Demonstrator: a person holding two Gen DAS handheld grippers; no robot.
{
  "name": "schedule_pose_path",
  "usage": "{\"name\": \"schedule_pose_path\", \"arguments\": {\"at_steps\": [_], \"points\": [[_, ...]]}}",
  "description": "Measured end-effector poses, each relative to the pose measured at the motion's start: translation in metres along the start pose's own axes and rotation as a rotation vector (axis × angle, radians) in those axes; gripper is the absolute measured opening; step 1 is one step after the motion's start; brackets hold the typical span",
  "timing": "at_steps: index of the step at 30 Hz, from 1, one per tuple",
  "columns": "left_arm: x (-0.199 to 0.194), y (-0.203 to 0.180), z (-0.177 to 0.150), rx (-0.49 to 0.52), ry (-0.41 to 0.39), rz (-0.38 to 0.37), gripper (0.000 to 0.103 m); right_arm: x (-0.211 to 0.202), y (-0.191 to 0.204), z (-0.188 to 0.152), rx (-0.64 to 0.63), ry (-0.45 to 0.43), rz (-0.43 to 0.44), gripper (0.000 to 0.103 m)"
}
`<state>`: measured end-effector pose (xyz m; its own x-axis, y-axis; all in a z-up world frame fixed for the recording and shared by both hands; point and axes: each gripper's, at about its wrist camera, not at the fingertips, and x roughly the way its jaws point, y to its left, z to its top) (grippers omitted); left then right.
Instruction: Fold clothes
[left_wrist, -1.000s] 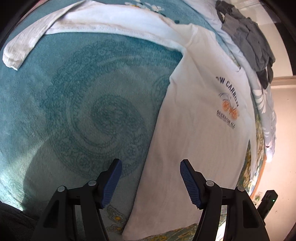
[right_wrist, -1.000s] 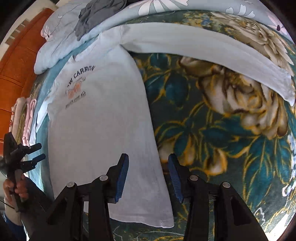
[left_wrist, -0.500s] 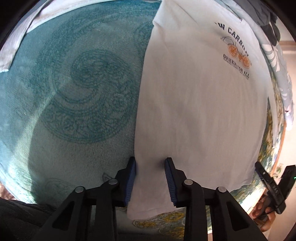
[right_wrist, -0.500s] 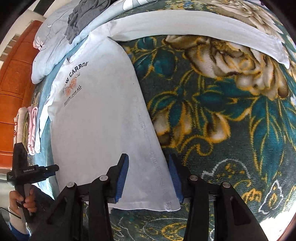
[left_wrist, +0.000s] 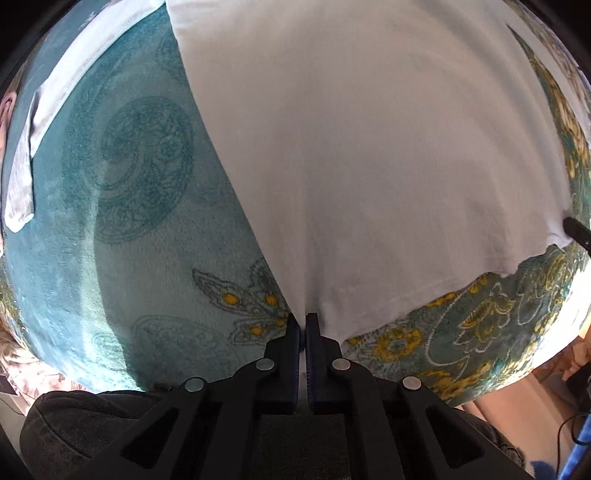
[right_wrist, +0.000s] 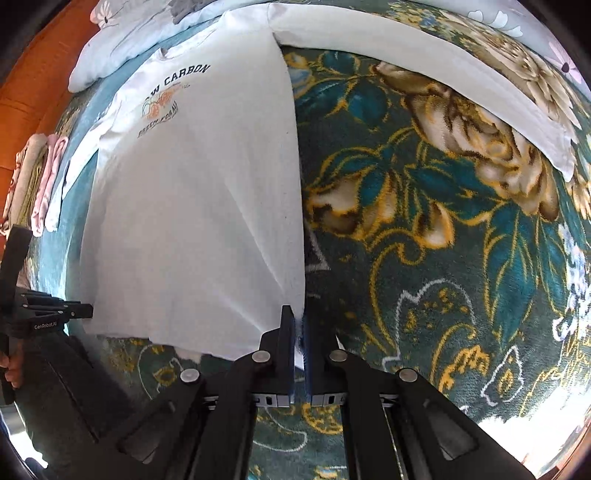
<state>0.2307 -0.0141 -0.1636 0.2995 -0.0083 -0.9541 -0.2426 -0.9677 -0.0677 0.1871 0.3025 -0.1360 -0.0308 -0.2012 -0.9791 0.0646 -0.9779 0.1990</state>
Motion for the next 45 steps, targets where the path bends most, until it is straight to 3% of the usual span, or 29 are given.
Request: {"name": "schedule_pose_path", "arguments": {"at_steps": [4, 7, 10, 14, 16, 17, 18, 20, 24, 28, 29, 30, 32, 33, 35, 36, 37, 38, 45], "points": [[-0.017, 0.029, -0.007, -0.114, -0.078, -0.123, 0.003, 0.01, -0.014, -0.007, 0.063, 0.019, 0.029, 0.002], [-0.027, 0.063, -0.007, -0.255, -0.142, -0.192, 0.007, 0.003, -0.016, -0.003, 0.087, -0.008, 0.065, 0.003], [-0.021, 0.084, -0.006, -0.332, -0.122, -0.242, 0.008, -0.006, -0.012, 0.003, 0.072, -0.04, 0.078, 0.003], [-0.015, 0.09, -0.008, -0.325, -0.074, -0.259, 0.009, -0.006, -0.008, 0.009, 0.072, -0.049, 0.081, 0.003], [-0.015, 0.094, -0.007, -0.324, -0.076, -0.275, 0.026, -0.004, -0.002, 0.014, 0.077, -0.052, 0.077, 0.003], [-0.016, 0.098, -0.006, -0.339, -0.101, -0.284, 0.048, -0.006, -0.005, 0.015, 0.088, -0.056, 0.078, 0.003], [-0.018, 0.101, -0.005, -0.353, -0.125, -0.293, 0.062, -0.009, -0.013, 0.014, 0.101, -0.061, 0.081, 0.003], [-0.02, 0.108, -0.003, -0.378, -0.167, -0.309, 0.064, -0.01, -0.016, 0.017, 0.119, -0.068, 0.093, 0.003], [-0.008, 0.108, 0.001, -0.376, -0.118, -0.307, 0.064, -0.011, -0.012, 0.023, 0.106, -0.08, 0.099, 0.003], [-0.012, 0.1, 0.002, -0.328, -0.12, -0.271, 0.061, -0.009, -0.003, 0.03, 0.078, -0.086, 0.095, 0.004], [-0.013, 0.098, 0.001, -0.313, -0.118, -0.267, 0.051, -0.007, -0.003, 0.03, 0.076, -0.085, 0.096, 0.004], [-0.014, 0.095, 0.0, -0.298, -0.108, -0.267, 0.031, -0.005, -0.002, 0.03, 0.075, -0.083, 0.099, 0.005], [-0.015, 0.089, -0.003, -0.268, -0.088, -0.266, 0.009, -0.001, -0.001, 0.027, 0.074, -0.078, 0.103, 0.005], [-0.015, 0.086, -0.004, -0.253, -0.079, -0.265, 0.006, 0.0, -0.002, 0.023, 0.076, -0.075, 0.102, 0.005], [-0.017, 0.08, -0.006, -0.21, -0.06, -0.213, 0.004, 0.003, -0.007, 0.015, 0.08, -0.07, 0.1, 0.008], [-0.018, 0.077, -0.007, -0.186, -0.05, -0.18, 0.004, 0.005, -0.008, 0.013, 0.084, -0.066, 0.098, 0.02], [-0.019, 0.074, -0.008, -0.163, -0.039, -0.149, 0.004, 0.007, -0.009, 0.012, 0.084, -0.062, 0.096, 0.041], [-0.021, 0.072, -0.009, -0.14, -0.029, -0.119, 0.004, 0.009, -0.01, 0.009, 0.083, -0.057, 0.094, 0.046], [-0.025, 0.072, -0.024, -0.041, 0.053, 0.01, 0.003, 0.016, -0.011, -0.002, 0.06, -0.034, 0.07, 0.044]]}}
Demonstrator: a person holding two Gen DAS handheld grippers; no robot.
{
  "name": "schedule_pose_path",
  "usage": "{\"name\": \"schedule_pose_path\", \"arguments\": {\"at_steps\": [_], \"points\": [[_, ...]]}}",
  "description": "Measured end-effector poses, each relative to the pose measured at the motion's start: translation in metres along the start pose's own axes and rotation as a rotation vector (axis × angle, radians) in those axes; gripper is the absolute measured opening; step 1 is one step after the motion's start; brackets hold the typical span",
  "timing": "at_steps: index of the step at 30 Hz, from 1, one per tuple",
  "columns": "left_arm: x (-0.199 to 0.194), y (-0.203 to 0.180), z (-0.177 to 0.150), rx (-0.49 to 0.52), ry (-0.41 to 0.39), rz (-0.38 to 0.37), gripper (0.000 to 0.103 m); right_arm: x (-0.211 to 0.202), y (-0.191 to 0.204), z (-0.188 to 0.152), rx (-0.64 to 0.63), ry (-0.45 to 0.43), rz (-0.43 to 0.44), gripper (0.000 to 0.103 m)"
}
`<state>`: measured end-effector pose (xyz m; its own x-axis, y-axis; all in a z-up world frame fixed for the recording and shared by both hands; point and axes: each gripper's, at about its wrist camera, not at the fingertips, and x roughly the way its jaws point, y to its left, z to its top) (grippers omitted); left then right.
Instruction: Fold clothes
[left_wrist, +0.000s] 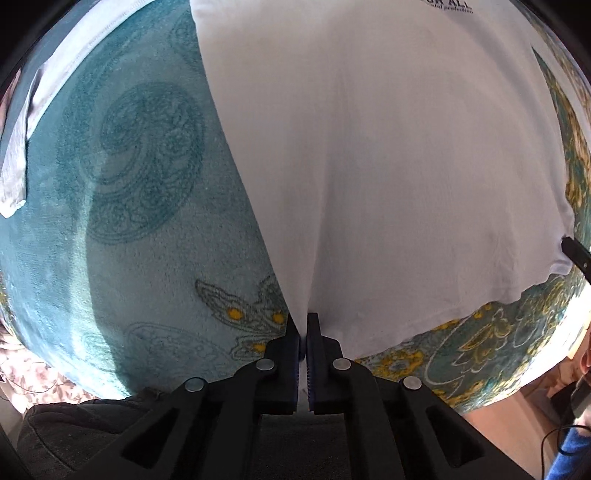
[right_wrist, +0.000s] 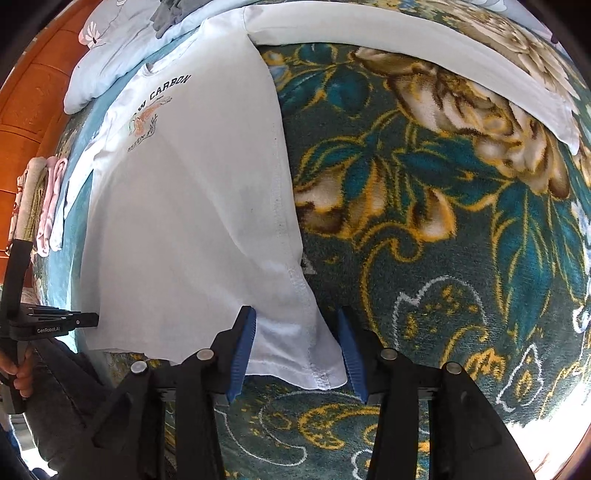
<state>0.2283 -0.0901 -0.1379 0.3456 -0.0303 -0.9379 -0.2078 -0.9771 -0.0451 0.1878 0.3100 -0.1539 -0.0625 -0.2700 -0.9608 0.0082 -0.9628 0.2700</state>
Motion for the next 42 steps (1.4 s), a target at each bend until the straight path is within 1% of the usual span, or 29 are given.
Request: {"name": "schedule_pose_path", "arguments": {"at_steps": [1, 2, 3, 4, 7, 11, 15, 16, 18, 19, 20, 21, 23, 24, 26, 27, 28, 29, 30, 31, 33, 34, 35, 36, 38, 39, 40, 42], "points": [[-0.001, 0.001, -0.003, 0.013, 0.01, 0.013, 0.002, 0.0, 0.002, -0.001, -0.01, 0.005, -0.009, 0.025], [-0.003, 0.003, -0.006, 0.025, 0.017, 0.021, 0.002, 0.0, 0.002, -0.002, -0.015, 0.017, -0.008, 0.01], [-0.006, 0.005, -0.009, 0.037, 0.018, 0.023, 0.002, 0.0, 0.002, -0.003, -0.018, 0.032, -0.001, 0.006], [-0.01, 0.008, -0.013, 0.047, 0.015, 0.018, 0.002, 0.001, 0.002, -0.005, -0.022, 0.041, 0.008, 0.006], [-0.025, 0.021, -0.023, 0.053, -0.01, -0.027, 0.002, -0.002, 0.006, -0.009, -0.065, 0.052, -0.019, 0.005], [-0.035, 0.044, -0.032, 0.031, -0.01, -0.081, 0.002, -0.005, -0.001, -0.016, -0.067, 0.077, -0.039, 0.005], [-0.048, 0.075, -0.001, 0.042, -0.01, -0.09, 0.002, -0.005, 0.0, -0.02, -0.085, 0.103, -0.043, 0.005], [-0.052, 0.074, 0.011, 0.046, -0.009, -0.091, 0.002, -0.006, 0.002, -0.02, -0.091, 0.105, -0.047, 0.005], [-0.065, 0.042, 0.051, 0.059, -0.005, -0.09, 0.002, -0.007, 0.004, -0.021, -0.105, 0.11, -0.055, 0.005], [-0.07, 0.029, 0.063, 0.062, -0.006, -0.086, 0.002, -0.007, 0.004, -0.021, -0.108, 0.119, -0.052, 0.005], [-0.072, 0.027, 0.062, 0.055, -0.015, -0.079, 0.002, -0.007, 0.003, -0.021, -0.106, 0.133, -0.045, 0.005], [-0.076, 0.03, 0.063, 0.045, -0.025, -0.079, 0.005, -0.008, 0.002, -0.02, -0.096, 0.136, -0.038, 0.005], [-0.086, 0.039, 0.065, 0.019, -0.04, -0.11, 0.005, -0.014, -0.003, -0.018, -0.072, 0.119, 0.001, 0.007], [-0.091, 0.046, 0.066, 0.006, -0.044, -0.13, 0.005, -0.018, -0.007, -0.016, -0.06, 0.104, 0.028, 0.01], [-0.101, 0.063, 0.071, -0.029, -0.054, -0.157, 0.005, -0.029, -0.019, -0.012, -0.041, 0.059, 0.033, 0.022], [-0.106, 0.071, 0.073, -0.049, -0.061, -0.167, 0.007, -0.034, -0.028, -0.009, -0.025, 0.034, 0.019, 0.036], [-0.105, 0.071, 0.07, -0.076, -0.075, -0.178, 0.008, -0.039, -0.04, -0.004, 0.006, 0.003, 0.005, 0.044], [-0.096, 0.061, 0.06, -0.11, -0.102, -0.201, 0.013, -0.044, -0.052, 0.001, 0.043, -0.028, -0.005, 0.045], [-0.086, 0.051, 0.051, -0.144, -0.129, -0.225, 0.02, -0.048, -0.068, 0.006, 0.093, -0.062, -0.006, 0.045], [-0.083, 0.045, 0.045, -0.178, -0.17, -0.251, 0.025, -0.053, -0.088, 0.011, 0.163, -0.099, -0.008, 0.045], [-0.099, 0.055, 0.049, -0.248, -0.31, -0.309, 0.051, -0.065, -0.131, 0.02, 0.336, -0.198, -0.002, 0.045], [-0.108, 0.059, 0.051, -0.285, -0.392, -0.329, 0.057, -0.072, -0.153, 0.029, 0.423, -0.251, 0.001, 0.045], [-0.116, 0.063, 0.053, -0.323, -0.468, -0.346, 0.065, -0.078, -0.174, 0.04, 0.509, -0.303, 0.004, 0.045], [-0.118, 0.063, 0.055, -0.363, -0.525, -0.365, 0.067, -0.081, -0.192, 0.045, 0.58, -0.341, -0.001, 0.045], [-0.107, 0.055, 0.056, -0.438, -0.607, -0.428, 0.068, -0.085, -0.222, 0.051, 0.707, -0.406, -0.019, 0.046], [-0.104, 0.057, 0.059, -0.474, -0.622, -0.461, 0.068, -0.091, -0.246, 0.054, 0.756, -0.422, -0.011, 0.046], [-0.098, 0.057, 0.062, -0.506, -0.627, -0.493, 0.068, -0.091, -0.262, 0.057, 0.804, -0.426, 0.018, 0.046], [-0.075, 0.048, 0.062, -0.543, -0.627, -0.535, 0.068, -0.081, -0.276, 0.061, 0.893, -0.438, 0.08, 0.046]]}}
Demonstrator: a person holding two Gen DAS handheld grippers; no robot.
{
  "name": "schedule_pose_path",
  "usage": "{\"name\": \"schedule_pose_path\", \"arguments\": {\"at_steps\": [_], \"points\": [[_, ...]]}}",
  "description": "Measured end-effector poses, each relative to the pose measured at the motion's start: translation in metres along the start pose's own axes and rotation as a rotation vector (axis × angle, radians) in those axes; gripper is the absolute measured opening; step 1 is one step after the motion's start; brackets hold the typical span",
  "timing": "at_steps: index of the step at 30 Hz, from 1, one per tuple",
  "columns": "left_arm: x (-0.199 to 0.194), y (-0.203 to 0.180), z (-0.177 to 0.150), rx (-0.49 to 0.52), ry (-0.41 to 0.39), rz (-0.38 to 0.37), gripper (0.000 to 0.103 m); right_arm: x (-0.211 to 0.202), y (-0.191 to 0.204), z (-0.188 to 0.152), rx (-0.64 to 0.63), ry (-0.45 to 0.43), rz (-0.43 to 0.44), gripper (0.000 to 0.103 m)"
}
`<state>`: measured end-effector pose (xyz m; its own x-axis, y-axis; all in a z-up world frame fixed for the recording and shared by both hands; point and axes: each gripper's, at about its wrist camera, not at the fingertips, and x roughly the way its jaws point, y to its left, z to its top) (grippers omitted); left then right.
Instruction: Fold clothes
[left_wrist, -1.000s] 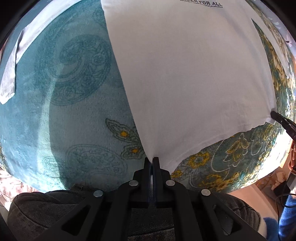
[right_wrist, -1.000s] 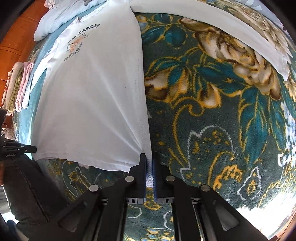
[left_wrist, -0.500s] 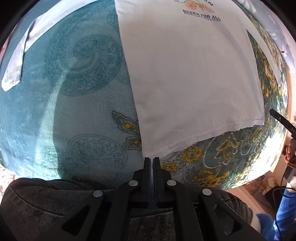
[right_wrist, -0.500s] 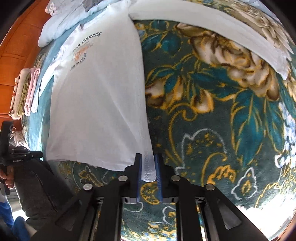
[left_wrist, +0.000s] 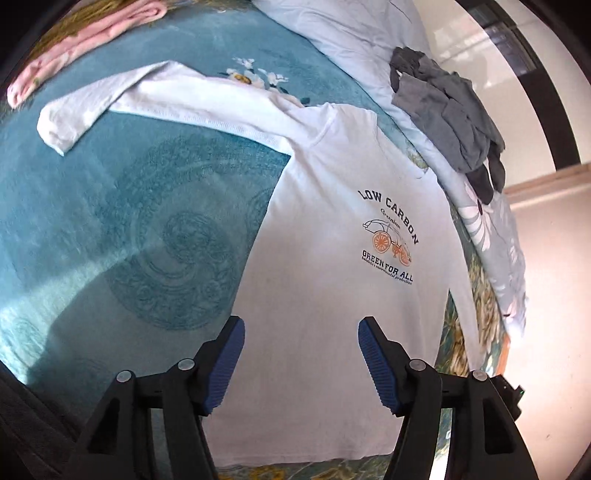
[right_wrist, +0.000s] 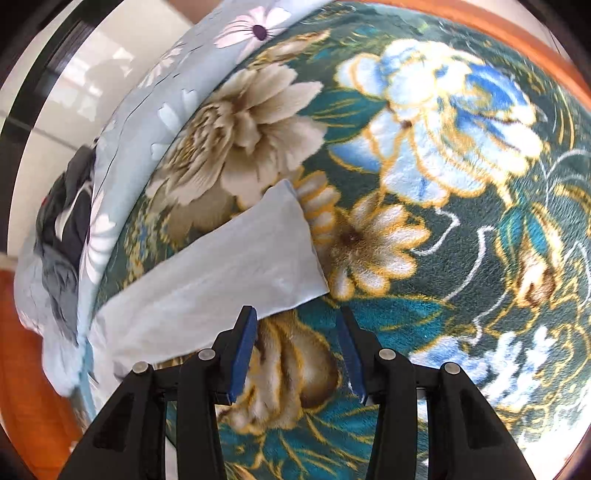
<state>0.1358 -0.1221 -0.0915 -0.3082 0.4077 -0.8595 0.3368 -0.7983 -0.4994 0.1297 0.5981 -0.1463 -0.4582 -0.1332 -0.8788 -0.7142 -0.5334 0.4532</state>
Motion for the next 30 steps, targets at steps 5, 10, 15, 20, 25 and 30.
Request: {"name": "schedule_pose_path", "arguments": {"at_steps": [5, 10, 15, 20, 25, 30], "points": [[0.051, 0.015, -0.044, -0.045, 0.028, 0.035, 0.068, 0.008, 0.002, 0.004, 0.13, -0.034, 0.059, 0.048], [0.058, 0.021, -0.043, -0.077, 0.008, 0.017, 0.068, 0.02, 0.029, 0.008, 0.108, -0.02, 0.032, 0.004], [0.059, 0.033, -0.043, -0.132, -0.007, -0.05, 0.068, 0.005, 0.1, 0.012, 0.004, -0.04, 0.205, 0.004], [0.056, 0.051, -0.041, -0.216, -0.036, -0.106, 0.068, -0.024, 0.214, -0.019, -0.202, -0.023, 0.431, 0.004], [0.056, 0.063, -0.038, -0.27, -0.045, -0.137, 0.068, -0.025, 0.329, -0.093, -0.458, 0.065, 0.543, 0.004], [0.052, 0.07, -0.036, -0.279, -0.059, -0.135, 0.068, 0.025, 0.408, -0.193, -0.647, 0.168, 0.493, 0.004]]}}
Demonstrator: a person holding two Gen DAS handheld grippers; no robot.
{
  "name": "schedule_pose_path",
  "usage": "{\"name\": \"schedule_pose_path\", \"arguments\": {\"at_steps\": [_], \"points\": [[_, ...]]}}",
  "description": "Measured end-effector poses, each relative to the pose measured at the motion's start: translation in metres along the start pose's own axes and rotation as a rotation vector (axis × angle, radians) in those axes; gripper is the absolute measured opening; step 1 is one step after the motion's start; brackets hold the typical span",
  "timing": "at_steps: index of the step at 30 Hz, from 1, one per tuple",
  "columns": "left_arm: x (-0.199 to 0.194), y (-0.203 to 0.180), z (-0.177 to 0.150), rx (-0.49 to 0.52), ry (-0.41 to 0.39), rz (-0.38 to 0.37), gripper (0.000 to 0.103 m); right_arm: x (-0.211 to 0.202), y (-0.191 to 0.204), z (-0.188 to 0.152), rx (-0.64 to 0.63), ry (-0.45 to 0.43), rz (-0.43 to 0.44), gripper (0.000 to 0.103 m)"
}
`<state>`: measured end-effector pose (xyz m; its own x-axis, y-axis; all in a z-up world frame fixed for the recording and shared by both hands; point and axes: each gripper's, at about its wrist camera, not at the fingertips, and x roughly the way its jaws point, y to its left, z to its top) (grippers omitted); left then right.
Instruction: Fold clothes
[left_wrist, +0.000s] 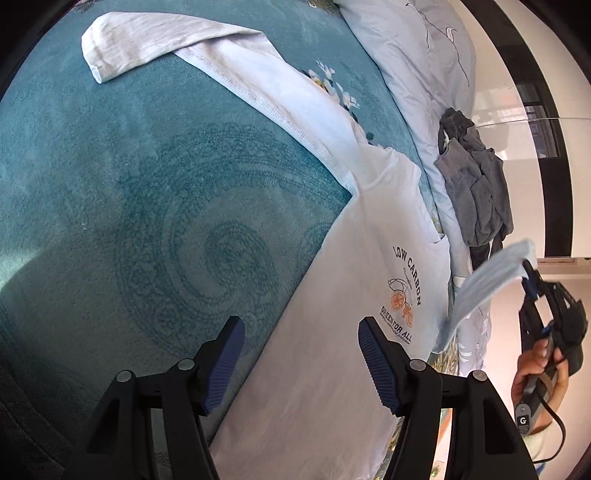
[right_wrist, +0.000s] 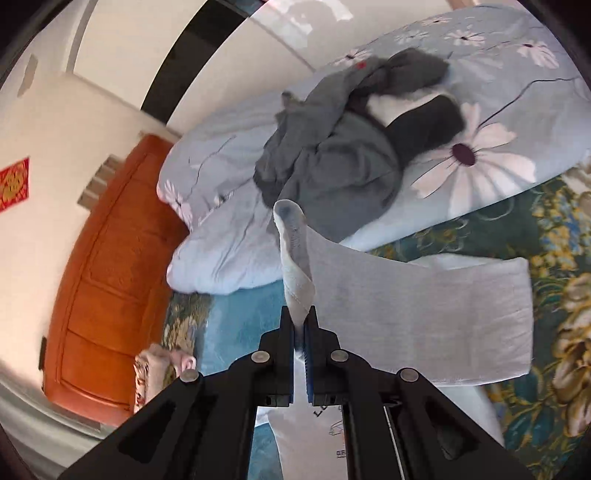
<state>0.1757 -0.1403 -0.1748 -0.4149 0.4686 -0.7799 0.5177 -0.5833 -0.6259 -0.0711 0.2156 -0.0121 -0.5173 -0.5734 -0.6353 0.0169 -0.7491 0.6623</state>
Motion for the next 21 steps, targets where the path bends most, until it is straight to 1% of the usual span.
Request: {"name": "schedule_pose_path", "arguments": {"at_steps": [3, 4, 7, 8, 9, 11, 12, 13, 15, 17, 18, 21], "points": [[0.0, 0.006, 0.002, -0.022, -0.003, -0.003, 0.068, 0.063, 0.03, -0.028, -0.059, 0.099, -0.035, 0.004], [0.001, 0.008, 0.003, -0.034, -0.001, -0.006, 0.068, 0.081, 0.038, -0.039, -0.08, 0.131, -0.064, 0.005], [0.004, 0.012, 0.005, -0.056, 0.007, -0.013, 0.068, 0.126, 0.045, -0.068, -0.112, 0.218, -0.133, 0.008], [0.004, 0.013, 0.005, -0.06, 0.008, -0.016, 0.068, 0.134, 0.046, -0.073, -0.115, 0.24, -0.129, 0.008], [0.005, 0.013, 0.006, -0.06, 0.011, -0.019, 0.068, 0.137, 0.046, -0.077, -0.117, 0.26, -0.114, 0.01], [0.008, 0.013, 0.008, -0.062, 0.019, -0.02, 0.068, 0.145, 0.045, -0.085, -0.119, 0.299, -0.084, 0.019], [0.01, 0.013, 0.009, -0.064, 0.024, -0.021, 0.068, 0.148, 0.045, -0.09, -0.121, 0.318, -0.068, 0.028], [0.011, 0.013, 0.009, -0.064, 0.028, -0.022, 0.068, 0.147, 0.046, -0.09, -0.131, 0.324, -0.047, 0.032], [0.014, 0.011, 0.01, -0.057, 0.034, -0.023, 0.068, 0.135, 0.045, -0.085, -0.136, 0.311, -0.016, 0.033], [0.016, 0.009, 0.011, -0.051, 0.039, -0.025, 0.068, 0.124, 0.04, -0.08, -0.122, 0.304, -0.001, 0.039], [0.016, 0.008, 0.011, -0.044, 0.038, -0.023, 0.068, 0.119, 0.035, -0.077, -0.101, 0.308, -0.006, 0.044], [0.002, 0.001, 0.022, 0.007, -0.018, 0.0, 0.068, 0.1, 0.011, -0.081, -0.012, 0.309, 0.003, 0.044]]}}
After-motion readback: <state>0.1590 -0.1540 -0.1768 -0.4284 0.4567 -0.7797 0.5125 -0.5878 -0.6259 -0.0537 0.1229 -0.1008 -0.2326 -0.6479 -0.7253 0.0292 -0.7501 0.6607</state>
